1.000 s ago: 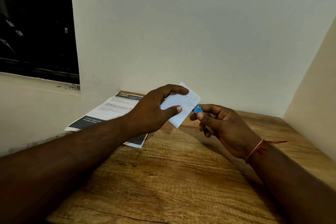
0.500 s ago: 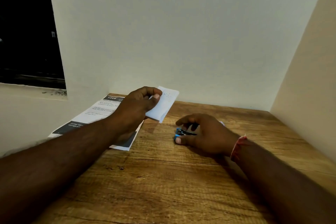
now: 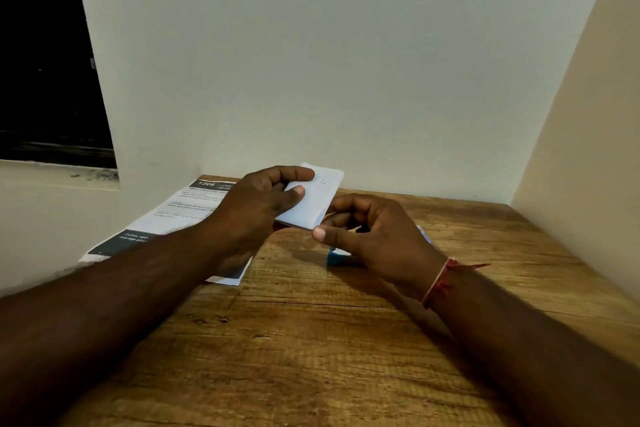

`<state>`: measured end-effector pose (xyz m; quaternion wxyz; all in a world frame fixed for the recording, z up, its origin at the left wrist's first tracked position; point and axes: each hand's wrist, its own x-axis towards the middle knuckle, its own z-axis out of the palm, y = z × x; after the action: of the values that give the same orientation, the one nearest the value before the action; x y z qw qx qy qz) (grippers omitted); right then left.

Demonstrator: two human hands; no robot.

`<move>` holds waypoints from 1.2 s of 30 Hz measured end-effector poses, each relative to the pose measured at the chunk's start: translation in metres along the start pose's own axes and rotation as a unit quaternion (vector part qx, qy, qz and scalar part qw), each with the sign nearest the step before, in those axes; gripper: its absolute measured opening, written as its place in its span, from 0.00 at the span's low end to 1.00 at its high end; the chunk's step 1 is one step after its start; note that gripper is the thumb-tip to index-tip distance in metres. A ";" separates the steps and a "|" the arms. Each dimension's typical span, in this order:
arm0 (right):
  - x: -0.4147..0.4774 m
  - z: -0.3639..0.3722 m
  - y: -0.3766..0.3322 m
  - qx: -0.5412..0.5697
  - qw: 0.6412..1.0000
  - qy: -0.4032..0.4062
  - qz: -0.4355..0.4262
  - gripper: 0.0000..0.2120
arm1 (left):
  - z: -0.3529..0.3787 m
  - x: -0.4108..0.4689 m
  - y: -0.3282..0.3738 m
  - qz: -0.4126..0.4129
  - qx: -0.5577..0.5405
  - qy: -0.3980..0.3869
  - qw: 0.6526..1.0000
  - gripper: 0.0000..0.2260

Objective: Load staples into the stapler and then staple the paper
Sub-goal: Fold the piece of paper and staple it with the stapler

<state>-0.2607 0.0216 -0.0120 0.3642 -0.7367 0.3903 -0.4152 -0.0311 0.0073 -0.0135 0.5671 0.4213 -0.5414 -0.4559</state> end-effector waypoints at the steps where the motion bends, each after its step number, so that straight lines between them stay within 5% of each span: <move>1: 0.000 0.000 0.000 0.004 1.000 0.001 0.002 0.13 | 0.000 0.000 0.000 -0.002 -0.004 -0.002 1.000 0.09; 13: 0.006 -0.002 0.006 0.101 0.995 0.002 0.024 0.11 | 0.006 -0.003 -0.001 -0.029 -0.050 -0.034 0.998 0.11; 21: 0.011 -0.005 0.005 0.117 0.988 0.098 0.034 0.07 | 0.003 -0.005 -0.005 0.046 0.078 -0.098 0.991 0.10; 27: 0.009 -0.006 0.005 0.104 0.991 0.077 0.020 0.10 | -0.003 -0.005 -0.002 0.122 0.212 -0.114 0.963 0.11; 31: 0.008 -0.007 0.006 0.053 0.997 0.058 0.012 0.11 | -0.008 -0.004 -0.002 0.171 0.329 -0.087 0.925 0.11; 36: 0.007 -0.006 0.005 0.031 0.996 0.084 -0.007 0.08 | 0.006 -0.009 0.000 0.249 0.352 -0.007 0.902 0.09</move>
<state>-0.2648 0.0117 -0.0110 0.3500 -0.6898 0.4015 -0.4903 -0.0366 0.0161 -0.0158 0.4732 0.4412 -0.7580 -0.0828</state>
